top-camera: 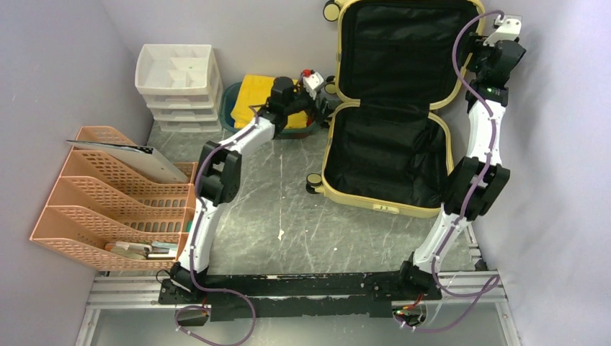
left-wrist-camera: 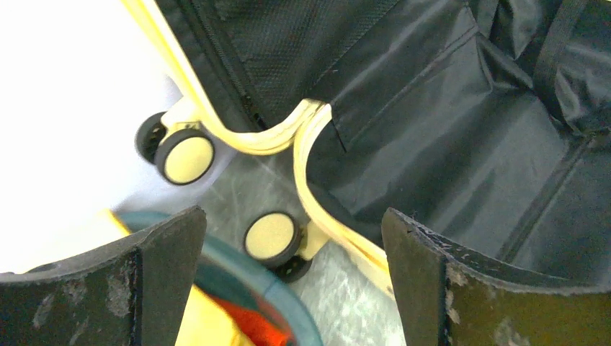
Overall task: Open, take out, and arrange the luggage
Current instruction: Close the luggage at the center of the board.
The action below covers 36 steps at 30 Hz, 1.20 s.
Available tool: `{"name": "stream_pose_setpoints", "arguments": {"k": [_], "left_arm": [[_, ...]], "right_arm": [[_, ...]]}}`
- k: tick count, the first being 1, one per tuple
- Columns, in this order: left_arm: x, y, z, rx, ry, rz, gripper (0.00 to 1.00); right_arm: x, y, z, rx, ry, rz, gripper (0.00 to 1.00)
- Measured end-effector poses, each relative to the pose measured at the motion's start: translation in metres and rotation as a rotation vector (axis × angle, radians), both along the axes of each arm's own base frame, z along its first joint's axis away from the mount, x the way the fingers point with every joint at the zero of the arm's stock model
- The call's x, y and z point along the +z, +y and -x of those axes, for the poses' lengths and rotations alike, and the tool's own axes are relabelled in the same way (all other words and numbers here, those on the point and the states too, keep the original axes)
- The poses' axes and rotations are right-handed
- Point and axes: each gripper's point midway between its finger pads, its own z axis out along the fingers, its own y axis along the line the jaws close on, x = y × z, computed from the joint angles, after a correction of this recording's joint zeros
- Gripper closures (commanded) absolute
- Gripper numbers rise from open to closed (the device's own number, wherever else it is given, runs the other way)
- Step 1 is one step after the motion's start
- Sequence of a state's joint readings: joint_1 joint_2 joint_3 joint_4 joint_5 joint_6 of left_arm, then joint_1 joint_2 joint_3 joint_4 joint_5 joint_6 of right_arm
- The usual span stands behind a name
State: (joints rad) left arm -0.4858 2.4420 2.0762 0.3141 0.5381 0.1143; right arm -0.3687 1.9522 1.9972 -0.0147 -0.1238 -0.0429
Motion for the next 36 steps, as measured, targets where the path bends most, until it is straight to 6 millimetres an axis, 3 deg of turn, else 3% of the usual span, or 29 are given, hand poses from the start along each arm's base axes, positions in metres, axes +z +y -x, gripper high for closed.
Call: {"name": "stream_pose_setpoints", "arguments": {"k": [5,8,11,14,19,26,36], "left_arm": [[0.035,0.036,0.019,0.012,0.024,-0.114,0.04],[0.044,0.053,0.034,0.004,0.064,-0.154,0.04],[0.036,0.064,0.049,-0.008,0.127,-0.19,0.04],[0.015,0.073,0.064,-0.016,0.2,-0.24,0.04],[-0.013,0.083,0.079,-0.025,0.294,-0.298,0.04],[-0.013,0.087,0.081,-0.021,0.306,-0.305,0.04],[-0.007,0.091,0.08,-0.012,0.301,-0.298,0.04]], "right_arm": [[-0.014,-0.02,-0.024,0.024,-0.003,-0.008,0.28],[-0.023,-0.023,-0.034,0.058,-0.003,-0.016,0.3],[-0.03,-0.022,-0.042,0.093,0.0,-0.035,0.3],[-0.039,-0.019,-0.042,0.109,-0.001,-0.062,0.31],[-0.057,-0.013,-0.042,0.12,0.015,-0.095,0.63],[-0.028,-0.011,-0.053,0.123,-0.05,-0.095,1.0],[-0.035,-0.01,-0.052,0.14,-0.044,-0.079,1.0]]}}
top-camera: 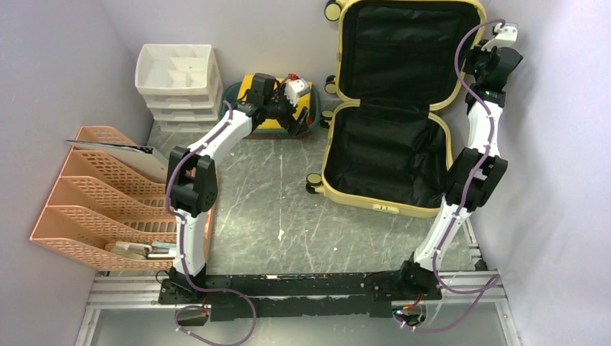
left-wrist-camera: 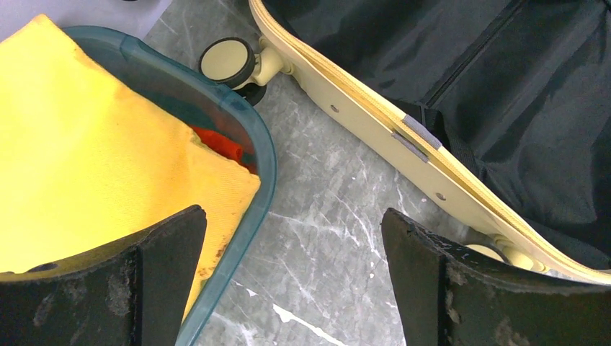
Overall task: Open, take out, and arrange the luggage
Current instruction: Close the luggage at the center of the board.
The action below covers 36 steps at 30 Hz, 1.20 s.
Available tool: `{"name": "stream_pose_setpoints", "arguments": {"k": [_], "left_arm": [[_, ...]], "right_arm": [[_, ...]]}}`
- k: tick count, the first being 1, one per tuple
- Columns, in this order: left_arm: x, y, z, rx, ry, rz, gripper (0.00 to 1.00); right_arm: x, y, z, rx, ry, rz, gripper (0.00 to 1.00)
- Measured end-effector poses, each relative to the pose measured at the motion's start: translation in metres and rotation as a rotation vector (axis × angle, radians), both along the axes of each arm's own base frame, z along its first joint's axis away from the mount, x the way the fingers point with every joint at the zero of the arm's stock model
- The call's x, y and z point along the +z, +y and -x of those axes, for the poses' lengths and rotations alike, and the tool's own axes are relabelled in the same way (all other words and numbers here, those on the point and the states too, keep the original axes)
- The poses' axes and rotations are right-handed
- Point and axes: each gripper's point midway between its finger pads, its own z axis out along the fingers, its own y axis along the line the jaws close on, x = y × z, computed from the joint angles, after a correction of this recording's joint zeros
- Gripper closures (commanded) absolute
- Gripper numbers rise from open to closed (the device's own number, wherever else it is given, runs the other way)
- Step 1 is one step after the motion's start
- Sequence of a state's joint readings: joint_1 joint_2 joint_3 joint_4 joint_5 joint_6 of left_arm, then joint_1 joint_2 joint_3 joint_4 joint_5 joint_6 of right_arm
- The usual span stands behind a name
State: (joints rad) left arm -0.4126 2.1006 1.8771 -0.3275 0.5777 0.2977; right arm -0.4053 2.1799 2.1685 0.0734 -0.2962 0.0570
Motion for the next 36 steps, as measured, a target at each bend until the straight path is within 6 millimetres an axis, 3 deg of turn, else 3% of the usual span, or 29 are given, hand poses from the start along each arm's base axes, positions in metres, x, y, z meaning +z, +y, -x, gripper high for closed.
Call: {"name": "stream_pose_setpoints", "arguments": {"k": [4,13,22,24,27,35,36], "left_arm": [[0.003,0.001,0.0,0.02,0.014,0.01,0.04],[0.024,-0.018,0.01,0.023,0.134,0.177,0.04],[0.053,-0.035,0.012,0.012,0.195,0.336,0.03],[0.051,-0.037,0.014,0.002,0.203,0.349,0.04],[0.032,-0.036,0.02,-0.004,0.24,0.34,0.04],[-0.053,-0.022,0.059,-0.006,0.416,0.245,0.04],[-0.062,-0.018,0.067,-0.005,0.435,0.229,0.04]], "right_arm": [[-0.003,0.007,0.022,0.01,0.003,0.023,1.0],[0.021,0.045,0.093,0.063,-0.022,0.092,1.0],[-0.001,0.044,0.127,0.035,0.027,0.068,1.0],[-0.004,0.045,0.133,0.029,0.035,0.061,0.91],[-0.01,0.047,0.145,0.008,0.049,0.038,0.82],[-0.043,0.041,0.174,-0.057,0.141,-0.132,0.5],[-0.048,0.04,0.178,-0.066,0.149,-0.153,0.38]]}}
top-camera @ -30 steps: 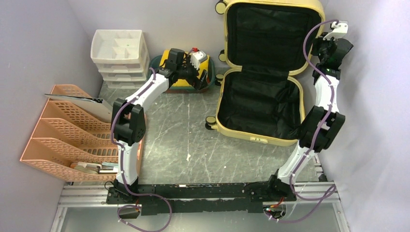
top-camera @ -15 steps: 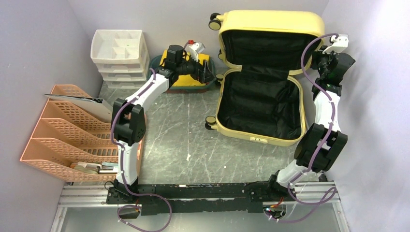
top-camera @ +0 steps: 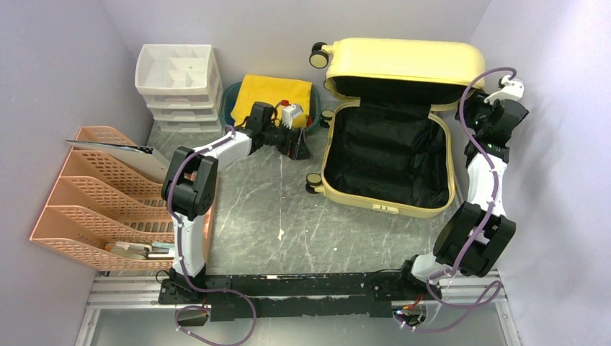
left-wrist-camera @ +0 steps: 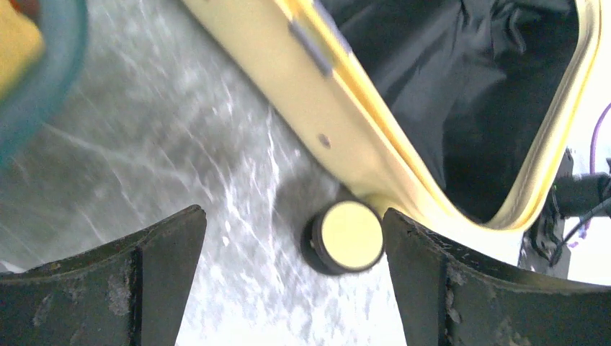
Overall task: Open, take out, and arrange the luggage
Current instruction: Close the luggage at the center of the board.
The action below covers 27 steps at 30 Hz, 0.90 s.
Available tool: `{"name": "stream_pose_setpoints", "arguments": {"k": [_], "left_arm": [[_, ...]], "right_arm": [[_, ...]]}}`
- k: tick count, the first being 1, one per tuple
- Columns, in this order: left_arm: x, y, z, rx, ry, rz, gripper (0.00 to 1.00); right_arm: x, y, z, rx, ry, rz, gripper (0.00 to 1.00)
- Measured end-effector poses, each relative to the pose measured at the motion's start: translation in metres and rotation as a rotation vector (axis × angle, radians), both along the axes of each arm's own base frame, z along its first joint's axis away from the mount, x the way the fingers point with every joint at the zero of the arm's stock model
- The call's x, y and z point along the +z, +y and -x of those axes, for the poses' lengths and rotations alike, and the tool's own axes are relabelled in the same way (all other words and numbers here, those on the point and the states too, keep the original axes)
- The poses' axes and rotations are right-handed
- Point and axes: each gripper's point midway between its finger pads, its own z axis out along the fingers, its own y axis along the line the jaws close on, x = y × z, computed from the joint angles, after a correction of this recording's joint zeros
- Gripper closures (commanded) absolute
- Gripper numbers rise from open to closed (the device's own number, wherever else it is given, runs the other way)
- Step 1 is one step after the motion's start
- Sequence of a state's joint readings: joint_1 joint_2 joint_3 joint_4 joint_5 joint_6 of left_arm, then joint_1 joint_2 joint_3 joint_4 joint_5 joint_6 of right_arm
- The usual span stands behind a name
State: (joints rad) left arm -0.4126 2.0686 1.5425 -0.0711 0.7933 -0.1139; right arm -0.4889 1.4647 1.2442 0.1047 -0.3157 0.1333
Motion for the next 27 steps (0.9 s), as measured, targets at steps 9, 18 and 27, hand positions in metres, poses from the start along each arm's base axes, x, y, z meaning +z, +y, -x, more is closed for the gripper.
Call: {"name": "stream_pose_setpoints", "arguments": {"k": [9,18,27], "left_arm": [[-0.01,0.03,0.038,-0.027,-0.005,-0.045,0.03],[-0.008,0.047,0.046,-0.02,-0.033,-0.053,0.04],[-0.009,0.049,0.054,-0.028,-0.036,-0.052,0.04]], "right_arm": [[-0.042,-0.007,0.028,-0.042,0.072,-0.172,0.0],[-0.076,0.012,0.064,-0.053,0.148,-0.261,0.0],[-0.114,0.027,0.098,-0.07,0.269,-0.28,0.0]]}}
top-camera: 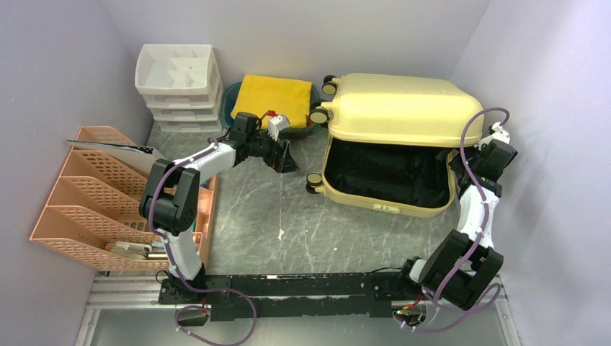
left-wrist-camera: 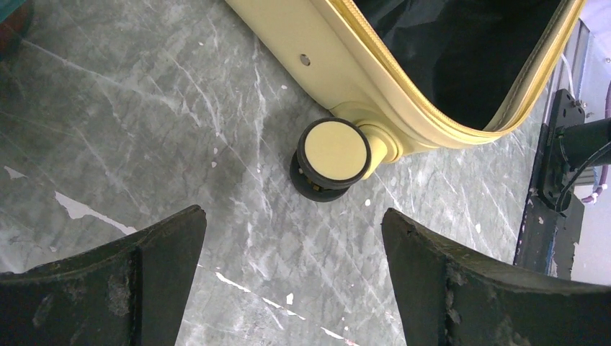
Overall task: Open, take out, and arrange the luggage
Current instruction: Close the luggage at the center of the board.
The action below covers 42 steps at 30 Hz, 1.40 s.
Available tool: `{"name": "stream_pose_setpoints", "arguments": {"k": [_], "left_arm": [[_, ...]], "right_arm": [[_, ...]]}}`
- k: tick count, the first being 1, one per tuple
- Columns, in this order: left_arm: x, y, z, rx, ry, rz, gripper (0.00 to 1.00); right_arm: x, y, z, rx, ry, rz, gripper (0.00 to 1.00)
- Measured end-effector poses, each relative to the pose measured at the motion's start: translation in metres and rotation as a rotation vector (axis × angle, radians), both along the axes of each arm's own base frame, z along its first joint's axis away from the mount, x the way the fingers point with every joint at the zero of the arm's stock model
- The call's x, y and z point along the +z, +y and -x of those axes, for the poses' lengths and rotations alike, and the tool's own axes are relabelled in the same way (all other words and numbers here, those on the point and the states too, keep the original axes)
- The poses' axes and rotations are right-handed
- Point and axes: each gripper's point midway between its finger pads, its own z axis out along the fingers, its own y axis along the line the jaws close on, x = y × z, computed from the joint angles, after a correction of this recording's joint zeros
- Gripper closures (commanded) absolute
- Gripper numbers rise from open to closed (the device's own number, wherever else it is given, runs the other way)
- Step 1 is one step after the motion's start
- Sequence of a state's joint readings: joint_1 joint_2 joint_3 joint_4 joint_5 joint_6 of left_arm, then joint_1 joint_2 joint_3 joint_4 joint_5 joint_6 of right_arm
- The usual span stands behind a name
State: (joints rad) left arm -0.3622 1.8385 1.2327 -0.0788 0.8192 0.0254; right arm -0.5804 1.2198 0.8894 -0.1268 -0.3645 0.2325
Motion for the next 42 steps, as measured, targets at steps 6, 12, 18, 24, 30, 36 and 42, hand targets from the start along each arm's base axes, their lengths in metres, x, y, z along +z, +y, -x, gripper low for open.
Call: {"name": "stream_pose_setpoints", "arguments": {"k": [6,12,18,24,30,36,42], "left_arm": [[0.004,-0.001,0.004,-0.014,-0.007,0.014,0.04],[0.007,0.003,0.014,-0.014,-0.009,0.015,0.04],[0.012,0.003,0.01,0.02,-0.052,0.017,0.04],[0.028,-0.014,-0.001,0.04,-0.135,0.03,0.04],[0.077,-0.049,-0.016,-0.005,-0.278,0.101,0.04],[0.099,-0.073,-0.009,-0.045,-0.341,0.14,0.04],[0.109,-0.079,-0.009,-0.038,-0.338,0.162,0.04]], "right_arm": [[-0.016,-0.002,0.017,-0.012,0.082,0.034,0.0],[-0.026,-0.003,0.034,-0.012,0.16,0.076,0.0],[-0.034,-0.005,0.056,-0.005,0.25,0.14,0.0],[-0.041,-0.013,0.082,-0.003,0.366,0.245,0.0],[-0.046,-0.023,0.104,0.002,0.47,0.342,0.0],[-0.042,-0.035,0.12,0.036,0.572,0.432,0.0],[-0.035,-0.052,0.128,0.102,0.687,0.531,0.0]]}}
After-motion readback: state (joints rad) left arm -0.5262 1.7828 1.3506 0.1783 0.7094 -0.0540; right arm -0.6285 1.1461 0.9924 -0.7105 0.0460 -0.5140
